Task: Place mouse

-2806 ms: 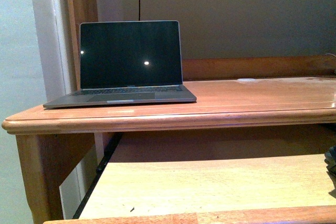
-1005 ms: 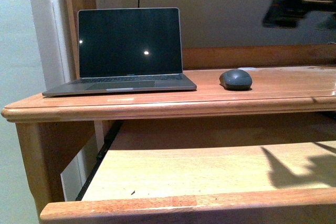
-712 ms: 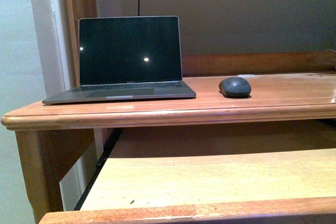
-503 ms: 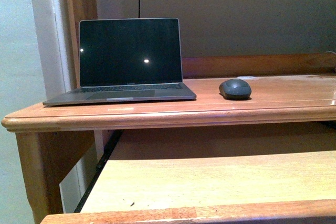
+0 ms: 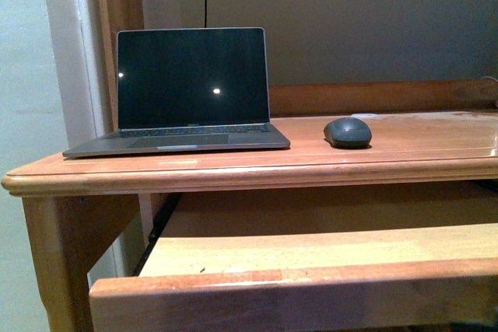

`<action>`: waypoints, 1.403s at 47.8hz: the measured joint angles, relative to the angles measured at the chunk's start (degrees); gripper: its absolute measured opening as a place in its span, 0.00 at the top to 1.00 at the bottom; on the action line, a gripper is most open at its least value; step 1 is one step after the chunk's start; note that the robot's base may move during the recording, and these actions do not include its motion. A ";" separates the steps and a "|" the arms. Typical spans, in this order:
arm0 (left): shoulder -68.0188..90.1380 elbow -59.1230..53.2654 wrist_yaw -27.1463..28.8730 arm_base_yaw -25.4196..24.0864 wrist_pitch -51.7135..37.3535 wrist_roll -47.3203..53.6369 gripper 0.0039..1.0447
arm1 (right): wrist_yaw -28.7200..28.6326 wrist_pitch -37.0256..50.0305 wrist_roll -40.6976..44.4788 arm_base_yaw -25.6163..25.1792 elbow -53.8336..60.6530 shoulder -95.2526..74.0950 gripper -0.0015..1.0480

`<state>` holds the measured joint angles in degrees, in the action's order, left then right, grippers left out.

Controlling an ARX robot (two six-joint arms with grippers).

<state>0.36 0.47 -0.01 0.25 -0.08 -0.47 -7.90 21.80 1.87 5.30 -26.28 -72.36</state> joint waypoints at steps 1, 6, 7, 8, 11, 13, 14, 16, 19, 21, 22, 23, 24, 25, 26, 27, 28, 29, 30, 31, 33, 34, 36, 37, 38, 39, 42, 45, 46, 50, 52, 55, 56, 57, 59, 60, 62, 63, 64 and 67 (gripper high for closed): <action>0.00 0.00 0.00 0.00 0.00 0.00 0.07 | 1.68 0.92 -1.11 1.60 -1.64 -2.19 0.07; 0.00 0.00 0.00 0.00 0.00 0.00 0.07 | 7.34 2.19 -4.15 6.84 -9.42 -10.60 0.07; 0.00 0.00 0.00 0.00 0.00 0.00 0.07 | 8.33 2.16 -4.70 7.65 -11.10 -12.17 0.07; 0.00 0.00 0.00 0.00 0.00 0.00 0.07 | 9.77 1.92 -5.31 8.74 -13.70 -14.49 0.07; 0.00 0.00 0.00 0.00 0.00 0.00 0.07 | 12.17 0.87 -6.43 10.54 -18.84 -18.84 0.07; 0.00 0.00 0.00 0.00 0.00 0.00 0.07 | 13.29 0.24 -7.04 11.28 -21.42 -20.85 0.07; 0.00 0.00 0.00 0.00 0.00 0.00 0.07 | 13.99 -0.20 -7.17 11.74 -23.06 -22.14 0.07; 0.00 0.00 0.00 0.00 0.00 0.00 0.07 | 15.17 -0.81 -7.41 12.28 -25.44 -23.93 0.07; 0.00 0.00 0.00 0.00 0.00 0.00 0.07 | 17.09 -1.75 -7.87 13.05 -29.57 -27.10 0.07; 0.00 0.00 0.00 0.00 0.00 0.00 0.07 | 18.67 -2.43 -8.68 13.46 -31.93 -28.92 0.07; 0.00 0.00 0.00 0.00 0.00 -0.02 0.07 | 19.43 -2.67 -9.03 13.62 -32.28 -29.29 0.07; -0.02 0.00 0.00 0.00 0.00 0.00 0.07 | 20.57 -2.64 -10.38 13.81 -32.41 -29.22 0.07; -0.02 0.00 0.00 0.00 0.00 0.00 0.07 | 20.31 -2.32 -10.43 13.64 -31.95 -28.87 0.07; -0.02 0.00 0.00 0.00 0.00 0.00 0.07 | 20.13 -1.99 -10.43 13.42 -31.36 -28.35 0.07; -0.02 0.00 0.00 0.00 0.00 0.00 0.07 | 20.06 -1.55 -10.49 13.11 -30.62 -27.65 0.07; -0.02 0.00 0.00 0.00 0.00 0.00 0.07 | 20.15 -1.01 -10.49 12.59 -29.22 -26.14 0.07; -0.02 0.00 0.00 0.00 0.00 0.00 0.07 | 20.17 -0.85 -10.49 12.39 -28.65 -25.51 0.07; -0.02 0.00 0.00 0.00 0.00 0.00 0.07 | 20.44 -0.66 -10.49 11.96 -27.39 -23.98 0.07; -0.02 0.00 0.02 0.00 0.00 0.00 0.07 | 20.59 -0.57 -10.51 11.76 -26.71 -23.17 0.07; -0.02 0.00 0.02 0.00 0.00 0.00 0.07 | 20.98 -0.37 -10.69 11.13 -24.52 -20.28 0.07; -0.02 0.00 0.00 0.00 0.00 0.00 0.07 | 22.47 -0.81 -10.82 10.25 -20.65 -14.67 0.07; -0.02 0.00 0.00 0.00 0.00 0.00 0.07 | 23.15 -1.09 -10.71 9.84 -19.04 -12.35 0.07; -0.02 0.00 0.00 0.00 0.00 0.00 0.07 | 23.54 -1.97 -11.10 8.81 -14.86 -6.21 0.07; -0.02 0.00 0.00 0.00 0.00 0.00 0.07 | 23.47 -2.36 -11.19 8.59 -14.01 -4.96 0.07; -0.02 0.00 0.00 0.00 0.00 0.00 0.07 | 23.43 -3.26 -11.69 8.15 -12.44 -2.51 0.07; -0.02 0.00 0.02 0.00 0.00 0.00 0.07 | 23.47 -5.01 -12.33 7.48 -10.05 1.16 0.07; -0.02 0.00 0.02 0.00 0.00 0.00 0.07 | 23.74 -9.44 -14.21 6.45 -4.57 9.77 0.07; -0.02 0.00 0.00 0.00 0.00 0.00 0.07 | 23.91 -13.64 -15.74 5.70 0.37 18.58 0.07; -0.02 0.00 0.00 0.00 0.00 0.00 0.07 | 23.78 -15.43 -16.52 5.31 2.01 22.32 0.07; -0.02 0.00 0.00 0.00 0.00 0.00 0.07 | 26.08 -21.27 -17.97 4.81 5.86 34.21 0.07; -0.02 0.00 0.02 0.00 0.00 0.00 0.07 | 26.77 -23.41 -18.60 4.90 7.06 38.56 0.07; -0.02 0.00 0.00 0.00 0.00 0.00 0.07 | 29.97 -28.48 -19.30 6.91 8.98 46.34 0.07; -0.02 0.00 0.00 0.00 0.00 0.00 0.07 | 31.61 -30.16 -19.50 8.22 9.64 49.07 0.07; -0.02 0.00 0.00 0.00 0.00 0.00 0.07 | 32.81 -31.34 -19.69 9.29 9.97 50.86 0.07; -0.02 0.00 0.00 0.00 0.00 0.00 0.07 | 34.88 -33.07 -19.65 11.34 10.49 53.29 0.07; -0.02 0.00 0.00 0.00 0.00 0.00 0.07 | 36.54 -33.70 -19.56 12.66 10.99 54.80 0.07; -0.02 0.00 0.02 0.00 0.00 0.00 0.07 | 33.31 -30.60 -16.63 13.16 13.49 58.16 0.11; -0.02 0.00 0.02 0.00 0.00 0.00 0.07 | 30.69 -28.15 -15.28 12.61 15.10 59.80 0.15; -0.02 0.00 0.02 0.00 0.00 0.00 0.07 | 29.53 -26.99 -13.92 12.26 15.91 60.61 0.16; -0.02 0.00 0.00 0.00 0.00 0.00 0.07 | 23.98 -22.93 -9.68 9.88 19.21 64.22 0.24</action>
<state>0.34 0.47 -0.01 0.25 -0.08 -0.47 16.08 -1.13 -7.81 15.18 -7.07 -8.14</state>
